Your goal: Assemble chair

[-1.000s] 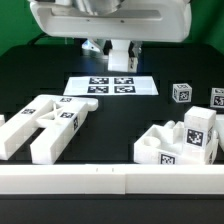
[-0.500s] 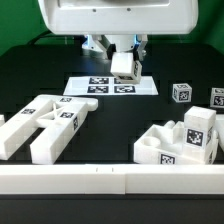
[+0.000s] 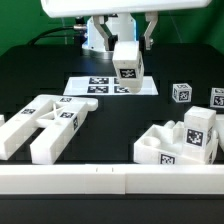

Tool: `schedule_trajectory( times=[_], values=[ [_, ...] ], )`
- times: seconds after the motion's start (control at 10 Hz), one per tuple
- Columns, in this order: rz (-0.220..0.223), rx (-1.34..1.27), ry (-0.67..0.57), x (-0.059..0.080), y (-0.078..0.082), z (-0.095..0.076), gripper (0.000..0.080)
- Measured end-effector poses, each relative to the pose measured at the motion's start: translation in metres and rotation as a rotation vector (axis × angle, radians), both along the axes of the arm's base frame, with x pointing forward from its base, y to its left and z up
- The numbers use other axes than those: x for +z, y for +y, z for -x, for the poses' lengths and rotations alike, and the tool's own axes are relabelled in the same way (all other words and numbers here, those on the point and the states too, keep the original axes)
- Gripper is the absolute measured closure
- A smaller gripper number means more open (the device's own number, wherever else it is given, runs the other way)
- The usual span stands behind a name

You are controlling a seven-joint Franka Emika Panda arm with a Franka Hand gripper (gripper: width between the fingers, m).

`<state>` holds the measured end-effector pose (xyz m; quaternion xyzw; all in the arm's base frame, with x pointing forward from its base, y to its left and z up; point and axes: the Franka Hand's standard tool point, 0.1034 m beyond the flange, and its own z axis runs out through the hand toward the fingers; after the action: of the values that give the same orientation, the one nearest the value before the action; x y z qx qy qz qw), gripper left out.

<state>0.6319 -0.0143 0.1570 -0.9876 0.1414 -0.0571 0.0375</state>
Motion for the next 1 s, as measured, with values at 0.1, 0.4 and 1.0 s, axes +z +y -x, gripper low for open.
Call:
schedule_trajectory(
  times=[0.1,0.4,1.0],
  values=[
    [-0.001,0.001,0.009,-0.003,0.001,0.005,0.0511],
    [0.036,0.056,-0.006,-0.008,0.0,0.0,0.0511],
    [0.096,0.042,-0.229,-0.01,-0.004,-0.015,0.0511]
  ],
)
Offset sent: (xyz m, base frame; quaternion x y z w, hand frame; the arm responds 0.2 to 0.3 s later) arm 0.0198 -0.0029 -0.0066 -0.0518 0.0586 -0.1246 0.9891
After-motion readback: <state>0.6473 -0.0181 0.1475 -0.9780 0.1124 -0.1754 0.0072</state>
